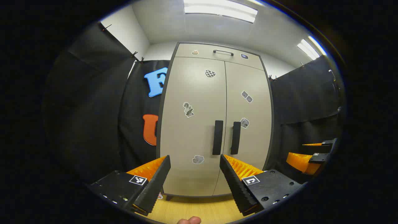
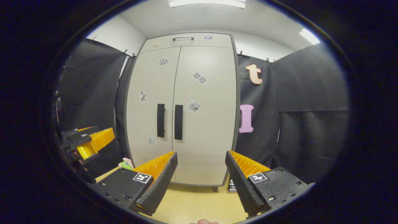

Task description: Open the right door of the double-door shoe cabinet with the right hand, and open the left door with the left hand.

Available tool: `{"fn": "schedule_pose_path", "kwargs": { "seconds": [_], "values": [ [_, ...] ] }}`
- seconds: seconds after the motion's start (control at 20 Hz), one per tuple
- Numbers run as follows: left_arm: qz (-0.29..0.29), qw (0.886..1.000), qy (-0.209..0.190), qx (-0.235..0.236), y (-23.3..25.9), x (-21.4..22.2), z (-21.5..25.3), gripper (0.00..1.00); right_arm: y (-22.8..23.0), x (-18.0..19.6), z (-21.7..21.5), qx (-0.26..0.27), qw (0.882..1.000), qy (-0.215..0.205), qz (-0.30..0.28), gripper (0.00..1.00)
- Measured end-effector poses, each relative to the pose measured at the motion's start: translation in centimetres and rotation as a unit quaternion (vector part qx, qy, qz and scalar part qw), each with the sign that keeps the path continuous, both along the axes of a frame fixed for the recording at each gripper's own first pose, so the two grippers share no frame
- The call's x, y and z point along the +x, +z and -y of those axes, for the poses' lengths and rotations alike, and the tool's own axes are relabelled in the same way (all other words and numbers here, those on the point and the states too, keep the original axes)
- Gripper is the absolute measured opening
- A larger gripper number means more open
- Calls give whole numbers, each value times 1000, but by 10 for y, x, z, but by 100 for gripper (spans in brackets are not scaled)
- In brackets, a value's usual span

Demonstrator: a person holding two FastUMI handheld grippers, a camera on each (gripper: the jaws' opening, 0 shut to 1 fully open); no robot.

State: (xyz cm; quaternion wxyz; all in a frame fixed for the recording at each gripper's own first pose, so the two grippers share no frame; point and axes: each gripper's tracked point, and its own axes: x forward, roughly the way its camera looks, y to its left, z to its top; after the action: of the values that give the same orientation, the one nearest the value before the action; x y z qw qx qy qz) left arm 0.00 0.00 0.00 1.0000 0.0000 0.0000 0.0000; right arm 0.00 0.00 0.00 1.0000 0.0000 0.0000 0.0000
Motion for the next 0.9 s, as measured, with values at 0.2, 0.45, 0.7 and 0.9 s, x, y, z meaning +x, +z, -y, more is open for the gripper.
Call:
{"fn": "schedule_pose_path", "kwargs": {
  "seconds": [0.2,0.45,0.7,0.9],
  "values": [
    [-9,1000,-7,9,-7,1,1,95,0,-1,-1,13,1000,-3,4,98],
    [-8,1000,-20,8,-8,5,7,95,3,2,-7,18,1000,-2,12,98],
    [-7,1000,-24,16,-9,7,5,95,0,7,-7,24,1000,-9,10,98],
    [-1,1000,-24,17,-6,11,5,95,2,8,-5,25,1000,-14,12,99]
  ]
}}
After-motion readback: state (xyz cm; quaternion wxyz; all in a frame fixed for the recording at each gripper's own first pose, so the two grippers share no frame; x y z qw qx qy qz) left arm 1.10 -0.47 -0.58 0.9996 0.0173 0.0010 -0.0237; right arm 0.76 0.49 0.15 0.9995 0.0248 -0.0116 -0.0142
